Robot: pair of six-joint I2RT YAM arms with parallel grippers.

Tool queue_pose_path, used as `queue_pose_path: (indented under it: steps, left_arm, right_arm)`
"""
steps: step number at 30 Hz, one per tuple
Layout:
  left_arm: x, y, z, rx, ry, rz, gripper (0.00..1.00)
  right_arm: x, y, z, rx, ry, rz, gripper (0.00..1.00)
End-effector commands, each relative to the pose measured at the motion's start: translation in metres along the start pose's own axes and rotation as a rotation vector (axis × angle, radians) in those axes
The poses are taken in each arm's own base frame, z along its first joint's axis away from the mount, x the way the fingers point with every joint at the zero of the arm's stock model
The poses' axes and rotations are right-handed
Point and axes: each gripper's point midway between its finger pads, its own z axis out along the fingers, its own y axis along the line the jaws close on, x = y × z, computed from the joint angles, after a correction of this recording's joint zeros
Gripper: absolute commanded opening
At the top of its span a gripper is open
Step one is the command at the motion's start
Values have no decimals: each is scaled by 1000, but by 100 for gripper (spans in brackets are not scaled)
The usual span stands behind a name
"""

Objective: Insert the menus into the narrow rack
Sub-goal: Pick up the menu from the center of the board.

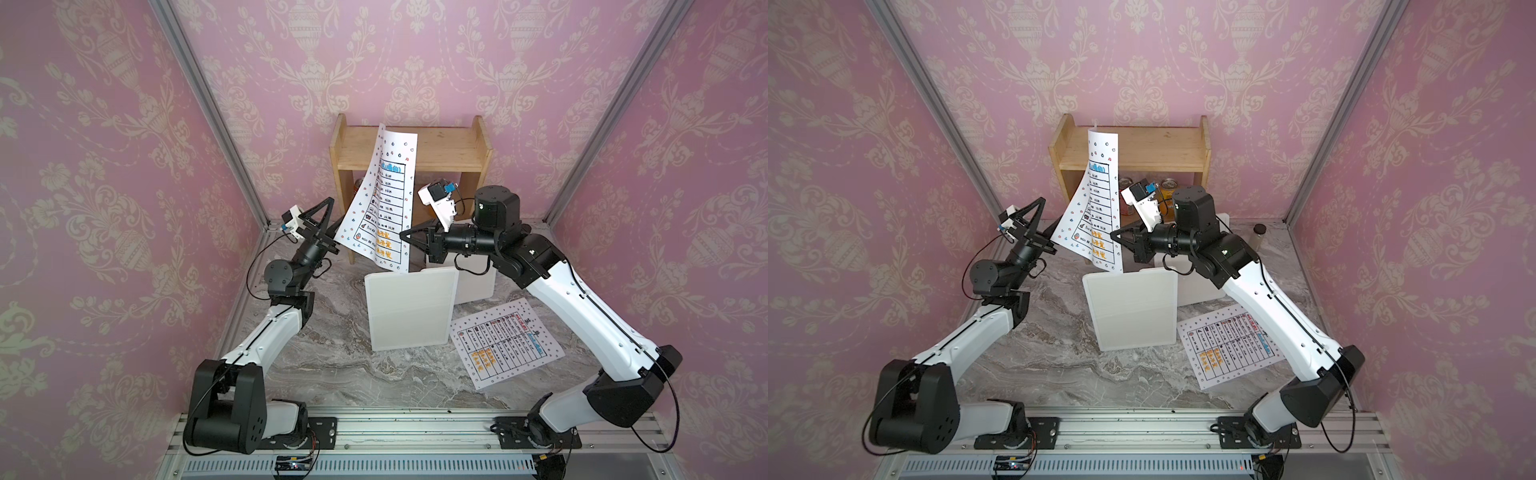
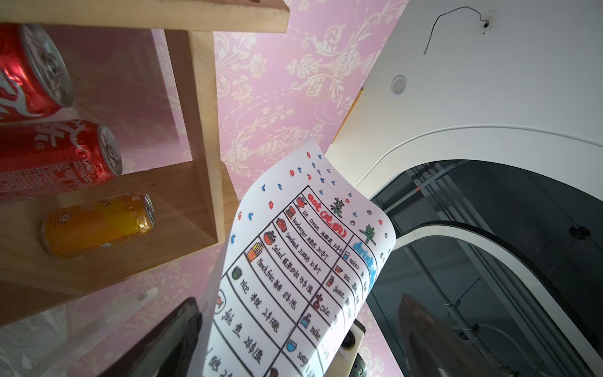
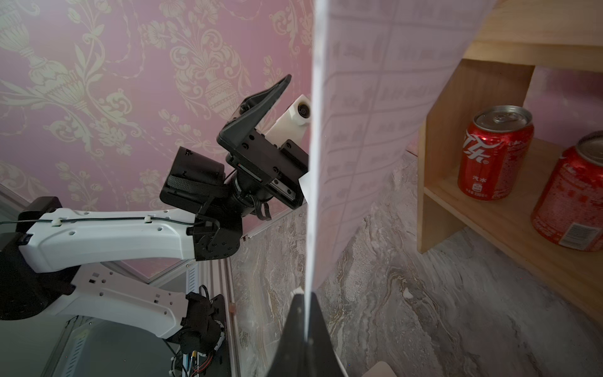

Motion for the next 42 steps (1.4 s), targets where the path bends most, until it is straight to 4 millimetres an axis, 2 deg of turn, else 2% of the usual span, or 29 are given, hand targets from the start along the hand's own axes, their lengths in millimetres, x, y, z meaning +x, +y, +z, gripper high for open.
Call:
queue_pose_path:
  steps: [1, 8, 21, 26, 30, 35, 42]
  left_arm:
    - [11, -24, 9, 91, 92, 57, 95]
    - [15, -25, 22, 94, 156, 94, 96]
    - [25, -24, 27, 86, 233, 123, 96]
    - [22, -9, 24, 56, 235, 115, 96]
    - [17, 10, 20, 15, 222, 87, 97]
    - [21, 25, 18, -23, 256, 82, 97]
    - [24, 67, 8, -114, 307, 81, 96]
  right_arm:
    - [6, -8, -3, 27, 20, -22, 0]
    - [14, -25, 2, 36, 43, 2, 0]
    - [20, -33, 10, 16, 52, 18, 0]
    - [14, -29, 8, -7, 31, 11, 0]
    - [10, -27, 6, -13, 31, 3, 0]
    - [15, -37, 10, 14, 61, 10, 0]
    - [8, -36, 10, 1, 40, 15, 0]
